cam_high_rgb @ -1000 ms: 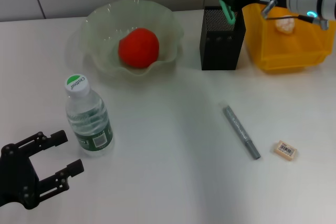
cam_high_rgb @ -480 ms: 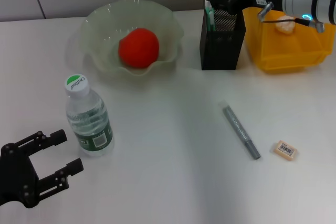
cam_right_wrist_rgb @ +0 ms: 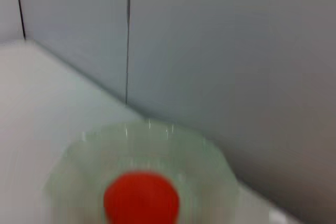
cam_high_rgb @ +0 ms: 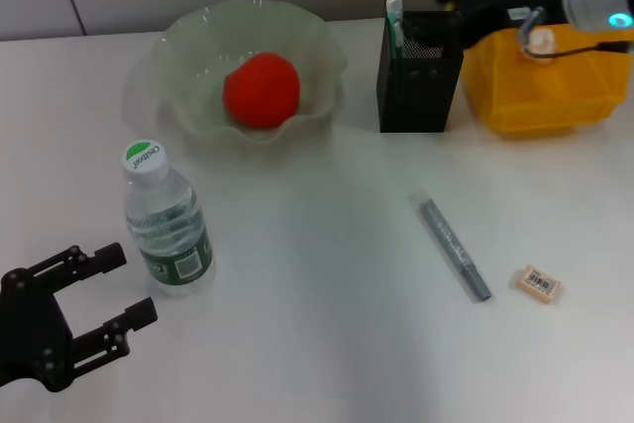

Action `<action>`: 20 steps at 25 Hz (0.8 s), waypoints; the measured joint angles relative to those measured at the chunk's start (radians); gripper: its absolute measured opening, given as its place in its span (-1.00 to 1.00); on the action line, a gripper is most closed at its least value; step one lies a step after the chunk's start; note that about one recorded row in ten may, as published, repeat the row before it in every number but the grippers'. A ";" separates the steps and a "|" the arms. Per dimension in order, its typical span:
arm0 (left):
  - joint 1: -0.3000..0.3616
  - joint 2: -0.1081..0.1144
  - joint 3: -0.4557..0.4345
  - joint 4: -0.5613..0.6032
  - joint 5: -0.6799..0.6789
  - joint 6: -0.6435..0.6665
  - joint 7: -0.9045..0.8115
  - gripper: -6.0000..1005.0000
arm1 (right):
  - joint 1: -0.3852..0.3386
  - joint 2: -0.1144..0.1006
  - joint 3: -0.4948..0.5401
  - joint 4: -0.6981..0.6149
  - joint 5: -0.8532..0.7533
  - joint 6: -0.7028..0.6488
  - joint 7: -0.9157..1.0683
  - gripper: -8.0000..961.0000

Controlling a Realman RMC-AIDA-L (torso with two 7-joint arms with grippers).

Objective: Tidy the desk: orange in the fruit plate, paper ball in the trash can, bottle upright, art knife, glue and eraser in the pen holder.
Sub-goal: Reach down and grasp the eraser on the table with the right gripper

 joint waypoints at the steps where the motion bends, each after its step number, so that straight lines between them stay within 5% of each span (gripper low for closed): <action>1: -0.001 0.000 0.000 0.000 0.000 0.000 0.001 0.39 | 0.000 0.000 0.000 0.000 0.000 0.000 0.000 0.26; 5: -0.005 0.000 0.001 0.000 0.002 -0.007 0.006 0.39 | 0.081 -0.005 0.004 -0.119 -0.231 -0.342 0.238 0.26; 10: -0.011 0.000 0.004 0.000 0.002 -0.008 0.009 0.39 | 0.158 0.000 -0.024 -0.109 -0.374 -0.570 0.307 0.27; 20: -0.010 0.002 0.009 0.000 0.005 -0.003 0.039 0.39 | 0.149 0.006 -0.229 -0.019 -0.457 -0.639 0.392 0.29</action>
